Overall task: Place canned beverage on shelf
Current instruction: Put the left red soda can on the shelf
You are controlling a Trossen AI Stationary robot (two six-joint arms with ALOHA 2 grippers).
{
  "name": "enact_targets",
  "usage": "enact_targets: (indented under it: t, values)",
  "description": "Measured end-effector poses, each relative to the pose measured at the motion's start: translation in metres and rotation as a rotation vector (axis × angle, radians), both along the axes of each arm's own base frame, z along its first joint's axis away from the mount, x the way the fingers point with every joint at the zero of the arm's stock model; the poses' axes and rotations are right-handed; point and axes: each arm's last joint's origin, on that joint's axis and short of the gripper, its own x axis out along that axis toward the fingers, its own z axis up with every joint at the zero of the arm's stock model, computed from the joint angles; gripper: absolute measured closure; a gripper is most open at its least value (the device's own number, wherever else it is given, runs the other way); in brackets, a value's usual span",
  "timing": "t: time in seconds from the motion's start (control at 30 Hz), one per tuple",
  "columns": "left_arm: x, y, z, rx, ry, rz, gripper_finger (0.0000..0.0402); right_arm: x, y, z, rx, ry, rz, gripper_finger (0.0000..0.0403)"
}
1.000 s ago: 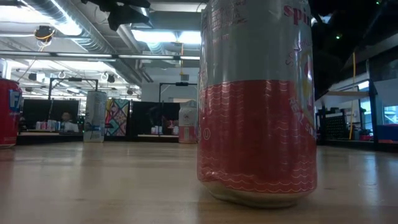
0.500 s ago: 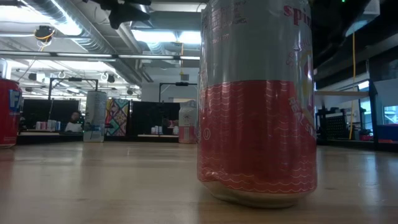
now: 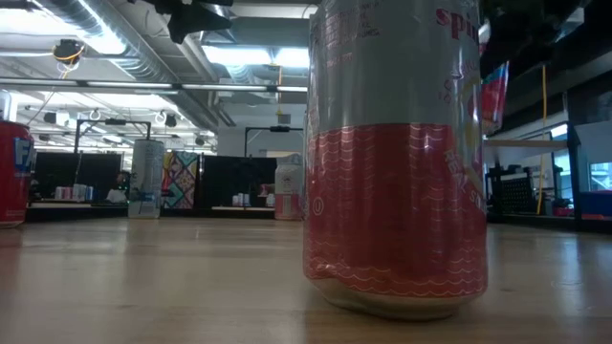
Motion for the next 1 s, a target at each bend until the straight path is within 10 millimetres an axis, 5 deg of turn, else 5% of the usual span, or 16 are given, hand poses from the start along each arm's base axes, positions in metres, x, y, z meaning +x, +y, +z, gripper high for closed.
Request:
enact_targets:
  t: [0.4,1.0]
  values:
    - [0.0,0.0,0.0,-0.003,0.0,0.0,0.0176,-0.036,-0.026,0.038,-0.106,0.133,-0.078,0.0128]
    - [0.0,0.0,0.0,0.002,0.001,0.003,0.0176,-0.059,-0.081,0.042,-0.082,0.256,-0.155,0.0128]
